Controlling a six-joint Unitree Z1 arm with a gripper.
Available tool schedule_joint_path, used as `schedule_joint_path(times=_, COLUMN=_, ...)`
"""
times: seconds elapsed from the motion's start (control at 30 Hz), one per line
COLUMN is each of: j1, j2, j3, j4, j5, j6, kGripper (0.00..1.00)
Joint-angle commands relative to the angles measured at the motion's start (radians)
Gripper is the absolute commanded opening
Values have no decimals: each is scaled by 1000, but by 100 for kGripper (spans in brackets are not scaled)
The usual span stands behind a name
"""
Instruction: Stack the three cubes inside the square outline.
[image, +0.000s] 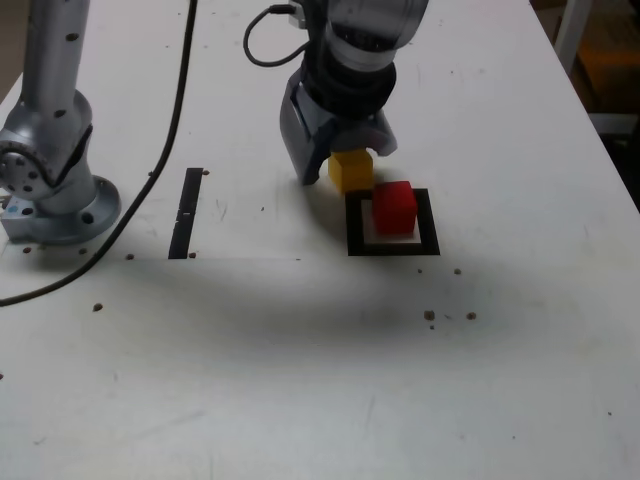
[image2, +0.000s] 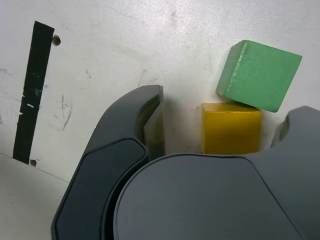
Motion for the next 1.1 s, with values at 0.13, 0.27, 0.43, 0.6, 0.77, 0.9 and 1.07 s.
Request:
schedule_joint_path(times=0.13, j1=0, j2=24, j3=-4, j4=-8, j5=-11, j6=7, kGripper=65)
schedule_joint_path(times=0.27, j1=0, j2=34, j3=-9, j4=-15, j5=-20, j6=9, kGripper=63)
schedule_joint_path(times=0.43, j1=0, j2=42, j3=-12, j4=-14, j5=-22, j6=19, kGripper=62)
schedule_joint_path(times=0.6, j1=0, j2=43, j3=-12, j4=-9, j5=-25, j6=29, kGripper=52)
schedule_joint_path(times=0.77, j1=0, j2=44, j3=-9, j4=-6, j5=-25, j6=37, kGripper=46)
schedule_joint_path(times=0.9, j1=0, j2=42, j3=-10, j4=-2, j5=-25, j6=45, kGripper=32)
schedule_joint_path(times=1.07, j1=0, j2=32, j3=-27, j4=34, j5=-20, j6=55, kGripper=25)
